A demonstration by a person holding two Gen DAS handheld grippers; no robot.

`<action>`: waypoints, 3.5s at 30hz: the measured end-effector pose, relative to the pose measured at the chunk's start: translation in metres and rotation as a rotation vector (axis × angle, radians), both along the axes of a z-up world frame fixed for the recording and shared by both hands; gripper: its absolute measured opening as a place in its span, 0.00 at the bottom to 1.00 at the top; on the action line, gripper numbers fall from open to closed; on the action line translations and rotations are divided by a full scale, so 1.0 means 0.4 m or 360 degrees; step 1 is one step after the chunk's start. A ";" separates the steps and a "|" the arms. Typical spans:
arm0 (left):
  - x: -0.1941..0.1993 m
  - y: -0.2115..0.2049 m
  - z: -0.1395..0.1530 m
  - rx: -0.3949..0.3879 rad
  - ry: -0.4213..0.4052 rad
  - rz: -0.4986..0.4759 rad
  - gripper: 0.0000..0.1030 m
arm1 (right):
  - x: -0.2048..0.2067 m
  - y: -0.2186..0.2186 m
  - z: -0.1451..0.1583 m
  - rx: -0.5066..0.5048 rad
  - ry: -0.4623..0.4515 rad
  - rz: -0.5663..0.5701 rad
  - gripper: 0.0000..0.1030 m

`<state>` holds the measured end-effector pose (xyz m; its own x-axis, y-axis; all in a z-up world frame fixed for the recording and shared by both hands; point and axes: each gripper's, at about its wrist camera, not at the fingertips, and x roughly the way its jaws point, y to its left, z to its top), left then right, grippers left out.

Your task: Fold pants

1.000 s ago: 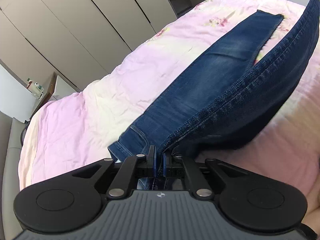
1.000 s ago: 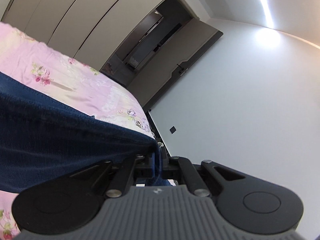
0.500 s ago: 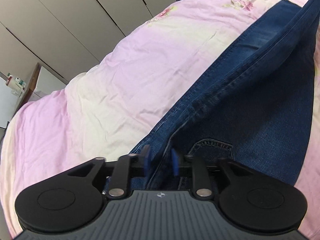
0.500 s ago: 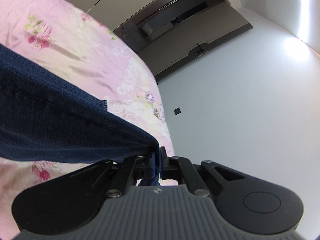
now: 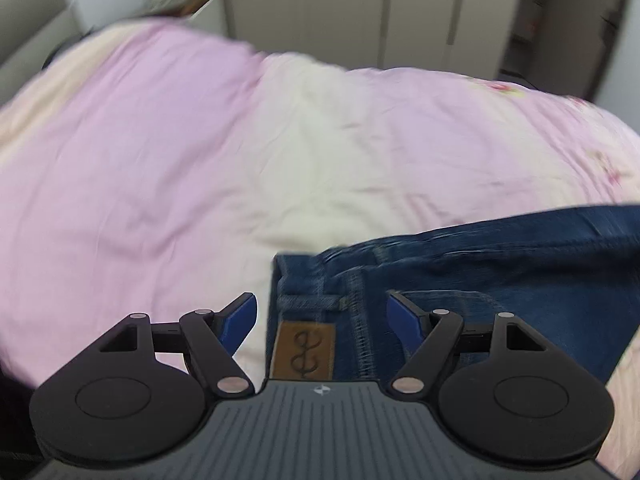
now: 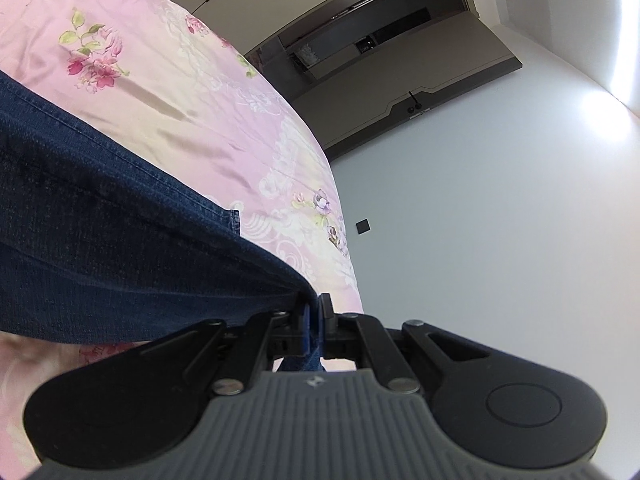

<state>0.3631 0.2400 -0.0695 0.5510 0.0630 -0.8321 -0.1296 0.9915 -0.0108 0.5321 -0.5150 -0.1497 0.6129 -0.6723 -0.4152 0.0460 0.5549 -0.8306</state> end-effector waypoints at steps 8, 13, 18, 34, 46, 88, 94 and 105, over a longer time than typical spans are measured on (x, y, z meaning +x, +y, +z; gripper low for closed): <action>0.079 0.057 -0.166 -0.0134 -0.0024 0.0138 0.82 | 0.012 0.025 0.003 -0.0099 0.0062 -0.0024 0.00; 0.111 0.077 -0.236 -0.0245 -0.0043 0.0256 0.62 | 0.034 0.030 -0.020 -0.0145 0.0120 -0.0057 0.00; 0.079 0.023 -0.213 -0.0158 -0.0178 0.0203 0.29 | 0.045 0.029 -0.041 -0.0184 0.0161 -0.0069 0.00; 0.116 -0.003 -0.086 -0.0019 -0.0336 0.0283 0.24 | 0.262 0.043 -0.084 -0.0253 0.0255 -0.0071 0.00; 0.190 -0.011 -0.160 0.0053 -0.0337 0.0265 0.24 | 0.443 0.067 -0.273 -0.0372 0.0427 -0.0058 0.00; -0.322 -0.228 -0.118 0.0063 -0.0191 -0.0117 0.63 | -0.516 0.861 -0.125 0.1648 0.0315 0.0828 0.46; -0.310 -0.242 -0.148 0.0367 -0.0187 -0.0397 0.63 | -0.545 1.076 -0.137 0.1568 0.0410 0.1100 0.41; -0.259 -0.269 -0.346 0.1455 -0.0193 -0.1049 0.79 | -0.454 1.134 -0.164 0.1570 0.0436 0.1001 0.29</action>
<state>0.2596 0.1325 -0.2079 0.7756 0.2872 -0.5620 0.3736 0.5088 0.7756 0.3504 -0.0612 -0.2152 0.5306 0.3937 -0.7507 -0.5727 0.8194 0.0249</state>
